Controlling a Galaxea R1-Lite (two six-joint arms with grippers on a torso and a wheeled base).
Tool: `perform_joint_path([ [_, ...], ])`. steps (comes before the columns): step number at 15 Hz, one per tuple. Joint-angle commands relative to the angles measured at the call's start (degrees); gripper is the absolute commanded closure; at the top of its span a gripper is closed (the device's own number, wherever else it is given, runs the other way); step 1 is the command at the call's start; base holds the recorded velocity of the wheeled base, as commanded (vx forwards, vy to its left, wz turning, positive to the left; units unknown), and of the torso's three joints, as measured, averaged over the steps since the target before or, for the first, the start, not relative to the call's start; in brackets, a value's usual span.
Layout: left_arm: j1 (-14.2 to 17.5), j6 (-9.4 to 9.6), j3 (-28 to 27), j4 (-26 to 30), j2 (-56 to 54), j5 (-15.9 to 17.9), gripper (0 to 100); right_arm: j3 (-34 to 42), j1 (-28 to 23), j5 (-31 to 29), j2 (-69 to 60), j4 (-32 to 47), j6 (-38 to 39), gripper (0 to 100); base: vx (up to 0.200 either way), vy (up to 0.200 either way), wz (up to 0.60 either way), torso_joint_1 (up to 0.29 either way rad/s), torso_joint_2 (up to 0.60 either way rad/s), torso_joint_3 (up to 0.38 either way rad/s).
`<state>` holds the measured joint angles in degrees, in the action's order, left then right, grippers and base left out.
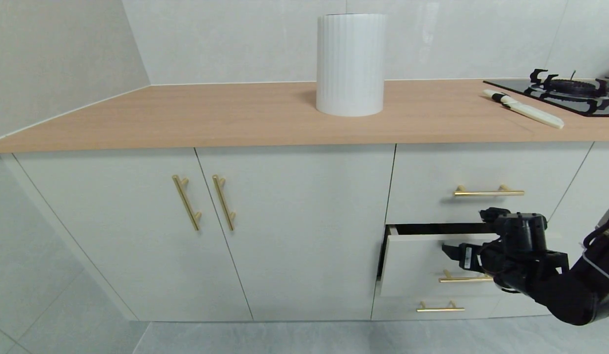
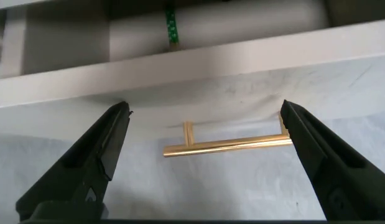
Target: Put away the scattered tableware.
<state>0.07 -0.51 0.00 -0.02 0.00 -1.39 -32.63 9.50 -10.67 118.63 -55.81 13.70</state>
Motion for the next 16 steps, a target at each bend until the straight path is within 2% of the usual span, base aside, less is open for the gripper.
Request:
perform_joint_path([
  [1,0.01,-0.02,0.00,-0.06,0.00,-0.02,0,-0.32,0.00,-0.23,3.37,-2.46,0.01,0,0.000,0.000,0.00,0.000,0.00,0.000],
  [7,0.01,-0.02,0.00,-0.06,0.00,-0.02,0,-2.79,-0.27,-2.25,6.09,-7.47,0.18,0,0.000,0.000,0.00,0.000,0.00,0.000],
  [16,0.01,-0.02,0.00,0.02,0.00,-0.02,0,-5.33,-1.50,-2.34,6.71,-8.62,0.54,0,0.000,0.000,0.00,0.000,0.00,0.000],
])
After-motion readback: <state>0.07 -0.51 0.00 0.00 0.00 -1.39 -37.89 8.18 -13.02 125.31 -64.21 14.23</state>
